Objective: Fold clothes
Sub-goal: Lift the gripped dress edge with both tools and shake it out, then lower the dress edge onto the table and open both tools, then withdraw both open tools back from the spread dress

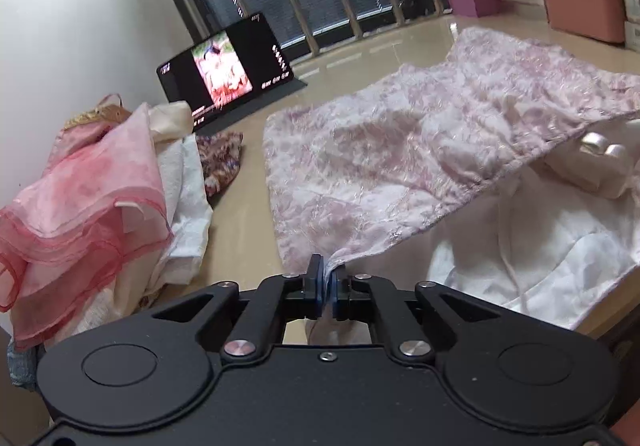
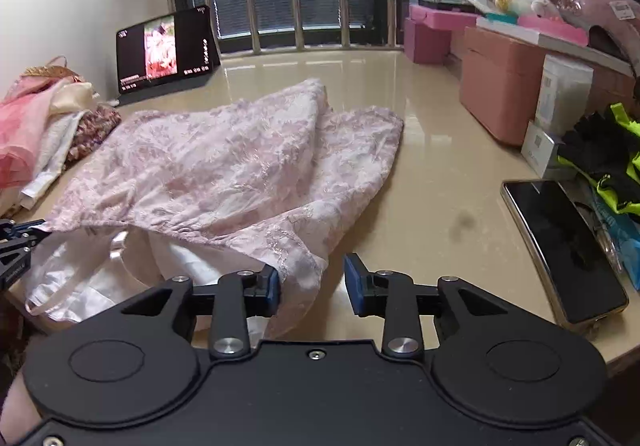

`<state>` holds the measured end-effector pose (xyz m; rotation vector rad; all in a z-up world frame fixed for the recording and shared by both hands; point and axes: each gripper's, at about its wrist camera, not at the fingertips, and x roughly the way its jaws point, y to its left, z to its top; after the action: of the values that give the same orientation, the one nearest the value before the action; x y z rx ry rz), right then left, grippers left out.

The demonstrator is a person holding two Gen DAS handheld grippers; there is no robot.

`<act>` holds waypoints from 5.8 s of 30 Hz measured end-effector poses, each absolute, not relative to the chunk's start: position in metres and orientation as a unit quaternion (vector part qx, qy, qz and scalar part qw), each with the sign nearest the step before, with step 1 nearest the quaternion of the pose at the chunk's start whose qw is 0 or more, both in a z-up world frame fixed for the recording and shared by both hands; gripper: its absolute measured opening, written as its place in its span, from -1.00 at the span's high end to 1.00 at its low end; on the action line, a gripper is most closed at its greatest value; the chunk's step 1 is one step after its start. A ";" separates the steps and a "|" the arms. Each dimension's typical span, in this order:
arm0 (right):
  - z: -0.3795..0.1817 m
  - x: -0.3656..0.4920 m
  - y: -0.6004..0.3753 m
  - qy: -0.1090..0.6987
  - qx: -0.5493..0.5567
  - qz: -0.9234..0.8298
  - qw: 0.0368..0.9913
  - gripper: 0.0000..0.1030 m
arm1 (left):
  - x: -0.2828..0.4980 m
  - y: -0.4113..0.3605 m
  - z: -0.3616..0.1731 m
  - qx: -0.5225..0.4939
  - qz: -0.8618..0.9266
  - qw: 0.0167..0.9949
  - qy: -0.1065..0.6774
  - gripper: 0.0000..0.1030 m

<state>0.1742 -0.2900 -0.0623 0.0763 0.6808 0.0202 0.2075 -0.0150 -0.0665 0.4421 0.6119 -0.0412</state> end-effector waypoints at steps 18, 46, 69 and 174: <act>0.186 0.188 -0.266 0.149 -0.224 -0.033 0.963 0.94 | 0.205 -0.027 0.168 0.312 0.043 0.949 0.037 0.93; 0.216 0.291 -0.289 0.334 -0.163 -0.008 0.928 0.99 | 0.302 -0.046 0.213 0.324 -0.027 0.917 0.231 0.94; 0.093 0.321 -0.284 0.330 -0.171 -0.010 0.928 0.99 | 0.278 -0.044 0.066 0.321 -0.059 0.908 0.262 0.94; -0.035 0.078 -0.280 0.205 0.097 0.073 0.971 -0.62 | 0.130 0.028 -0.021 0.020 -0.092 0.972 0.215 -1.00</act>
<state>0.0784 -0.2802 -0.0354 0.1959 0.4138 0.1484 0.1296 0.0283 -0.0215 0.0403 0.4345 -0.1861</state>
